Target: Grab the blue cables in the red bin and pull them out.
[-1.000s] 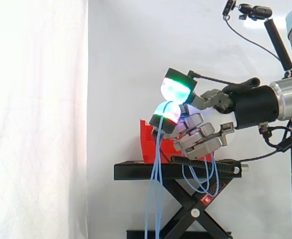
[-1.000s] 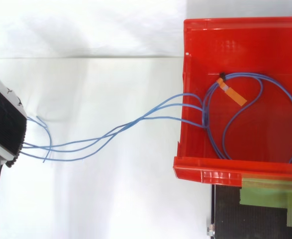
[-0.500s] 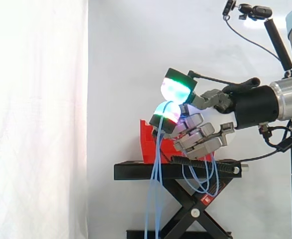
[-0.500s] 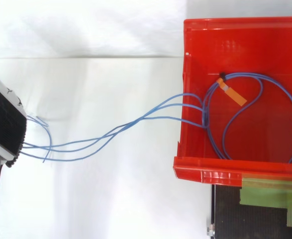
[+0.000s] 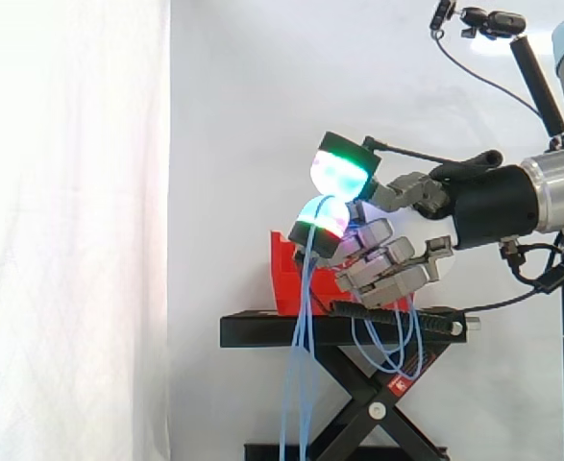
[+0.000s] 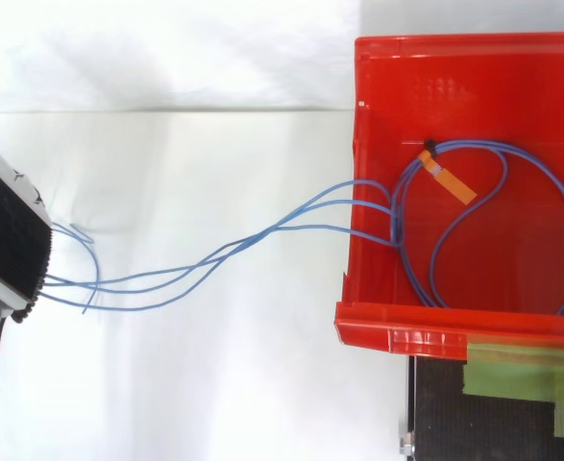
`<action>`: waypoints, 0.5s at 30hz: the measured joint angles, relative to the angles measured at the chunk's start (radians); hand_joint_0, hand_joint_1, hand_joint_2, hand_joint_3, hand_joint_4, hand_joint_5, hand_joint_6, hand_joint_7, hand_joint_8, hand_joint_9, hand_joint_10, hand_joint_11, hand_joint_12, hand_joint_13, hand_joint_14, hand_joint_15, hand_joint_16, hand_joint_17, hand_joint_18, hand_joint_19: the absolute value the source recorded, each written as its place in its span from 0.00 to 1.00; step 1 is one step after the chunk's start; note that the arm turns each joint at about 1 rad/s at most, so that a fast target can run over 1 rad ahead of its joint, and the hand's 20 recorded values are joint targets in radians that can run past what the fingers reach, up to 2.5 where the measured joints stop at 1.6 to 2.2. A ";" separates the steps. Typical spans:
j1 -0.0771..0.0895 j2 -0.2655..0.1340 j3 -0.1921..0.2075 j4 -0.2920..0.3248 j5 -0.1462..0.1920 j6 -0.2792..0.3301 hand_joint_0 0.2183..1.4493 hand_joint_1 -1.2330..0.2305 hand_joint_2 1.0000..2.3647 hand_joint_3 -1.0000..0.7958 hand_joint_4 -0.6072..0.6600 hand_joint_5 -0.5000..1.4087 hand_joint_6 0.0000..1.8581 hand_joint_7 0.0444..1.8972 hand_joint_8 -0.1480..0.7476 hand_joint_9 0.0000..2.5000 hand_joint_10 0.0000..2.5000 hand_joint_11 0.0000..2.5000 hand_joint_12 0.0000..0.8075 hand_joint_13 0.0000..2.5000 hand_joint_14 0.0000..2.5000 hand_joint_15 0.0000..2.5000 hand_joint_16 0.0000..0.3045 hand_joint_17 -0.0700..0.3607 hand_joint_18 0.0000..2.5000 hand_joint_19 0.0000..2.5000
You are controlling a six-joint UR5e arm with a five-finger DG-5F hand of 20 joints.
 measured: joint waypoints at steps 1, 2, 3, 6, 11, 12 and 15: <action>0.000 0.000 0.000 0.000 0.000 0.000 0.66 0.12 0.01 0.34 0.27 0.52 0.80 0.22 0.41 0.27 1.00 0.44 0.37 0.35 1.00 0.47 0.11 0.34 0.58 0.78; 0.000 0.000 0.000 0.000 0.000 0.000 0.66 0.12 0.01 0.34 0.27 0.52 0.80 0.21 0.41 0.27 1.00 0.44 0.36 0.35 1.00 0.47 0.11 0.34 0.58 0.78; 0.000 0.000 0.000 0.000 0.000 0.000 0.66 0.12 0.01 0.34 0.27 0.52 0.80 0.21 0.41 0.27 1.00 0.44 0.37 0.35 1.00 0.47 0.11 0.34 0.58 0.78; 0.000 0.000 0.000 0.000 0.000 0.000 0.66 0.12 0.01 0.34 0.27 0.52 0.80 0.22 0.41 0.27 1.00 0.45 0.37 0.35 1.00 0.47 0.12 0.35 0.58 0.78; 0.000 0.000 0.000 0.000 0.000 0.000 0.66 0.12 0.01 0.34 0.28 0.52 0.80 0.22 0.42 0.27 1.00 0.45 0.38 0.35 1.00 0.47 0.12 0.35 0.57 0.77; 0.000 0.000 0.000 0.000 0.000 0.000 0.66 0.12 0.01 0.34 0.29 0.52 0.80 0.22 0.42 0.27 1.00 0.45 0.38 0.35 1.00 0.47 0.12 0.35 0.57 0.77; 0.000 0.000 0.000 0.000 0.000 0.000 0.66 0.11 0.01 0.34 0.29 0.52 0.79 0.22 0.41 0.27 1.00 0.44 0.38 0.35 1.00 0.47 0.12 0.35 0.57 0.76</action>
